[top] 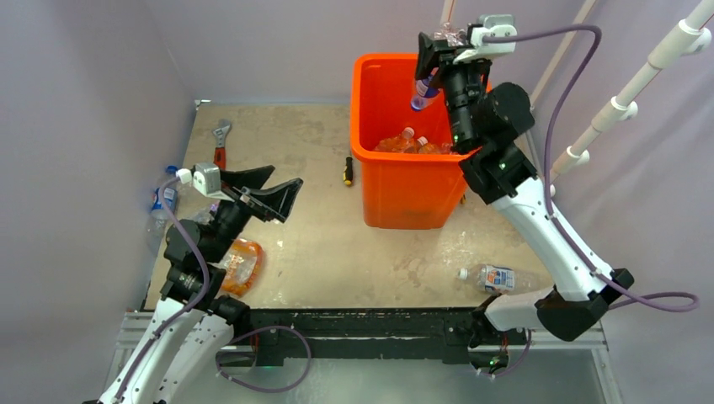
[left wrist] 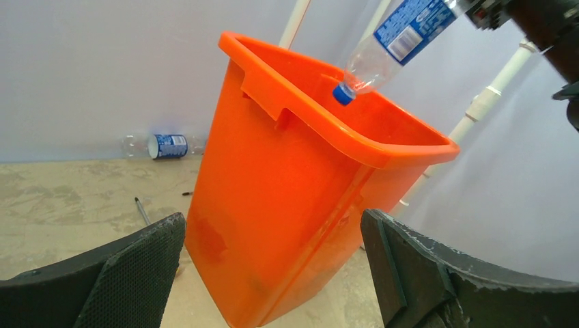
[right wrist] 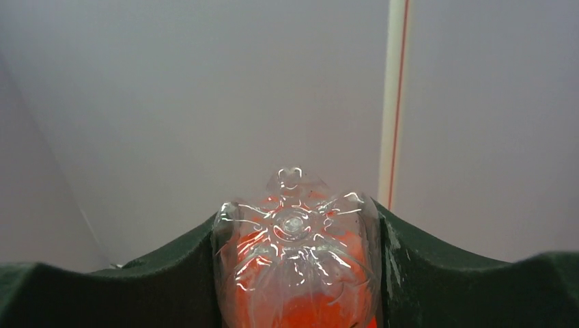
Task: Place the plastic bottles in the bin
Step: Place the plastic bottle in the trash bin.
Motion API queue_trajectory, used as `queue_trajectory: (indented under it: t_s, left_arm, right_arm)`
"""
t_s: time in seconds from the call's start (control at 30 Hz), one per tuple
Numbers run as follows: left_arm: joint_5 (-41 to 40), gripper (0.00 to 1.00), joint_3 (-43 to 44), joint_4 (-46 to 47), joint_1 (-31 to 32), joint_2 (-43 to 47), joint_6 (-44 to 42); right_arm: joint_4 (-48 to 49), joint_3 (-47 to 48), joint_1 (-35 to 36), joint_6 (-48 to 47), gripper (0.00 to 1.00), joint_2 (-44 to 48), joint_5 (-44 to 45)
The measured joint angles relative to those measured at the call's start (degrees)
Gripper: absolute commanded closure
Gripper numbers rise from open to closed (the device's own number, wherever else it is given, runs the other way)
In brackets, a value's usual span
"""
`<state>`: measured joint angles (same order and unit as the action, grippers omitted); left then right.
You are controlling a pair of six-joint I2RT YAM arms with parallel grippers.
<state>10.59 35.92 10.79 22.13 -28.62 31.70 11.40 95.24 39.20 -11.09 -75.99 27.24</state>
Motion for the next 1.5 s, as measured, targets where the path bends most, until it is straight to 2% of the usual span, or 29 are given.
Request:
queue_trajectory:
  t_s: [0.2, 0.5, 0.57, 0.7, 0.93, 1.17, 1.37, 1.5]
  left_arm:
    - [-1.16, 0.01, 0.33, -1.09, 0.00, 0.00, 0.00]
    - [-1.46, 0.01, 0.63, -2.34, 0.00, -0.42, 0.00]
    - [-1.40, 0.01, 0.63, -2.38, 0.00, -0.48, -0.02]
    - [-1.36, 0.01, 0.63, -2.38, 0.00, -0.48, -0.02]
    - [-1.55, 0.01, 0.74, -2.89, 0.00, -0.79, -0.02]
    - [-4.44, 0.01, 1.70, -4.52, 0.00, -1.77, -0.04]
    - [-6.82, 0.01, 2.34, -6.38, 0.00, -3.54, -0.04]
    - [-7.04, 0.01, 2.34, -7.13, 0.00, -4.26, -0.04]
  right_arm:
    - [-5.75, -0.33, -7.08, 9.35, 0.66, -1.84, -3.08]
    - [-10.71, -3.93, -9.05, 18.32, 0.61, -2.69, -7.50]
    - [-12.00, -4.55, -9.29, 19.30, 0.53, -2.80, -8.09]
    - [-14.78, -5.42, -9.77, 20.57, 0.24, -2.78, -9.05]
    - [-19.39, -5.73, -10.01, 22.58, 0.01, -2.14, -10.86]
    - [-24.06, -5.73, -9.97, 24.09, 0.01, 4.59, -10.32]
    - [-26.16, -6.49, -10.01, 25.07, 0.01, 12.79, -1.75]
    - [-28.41, -6.64, -10.01, 25.20, 0.01, 15.06, 3.91]
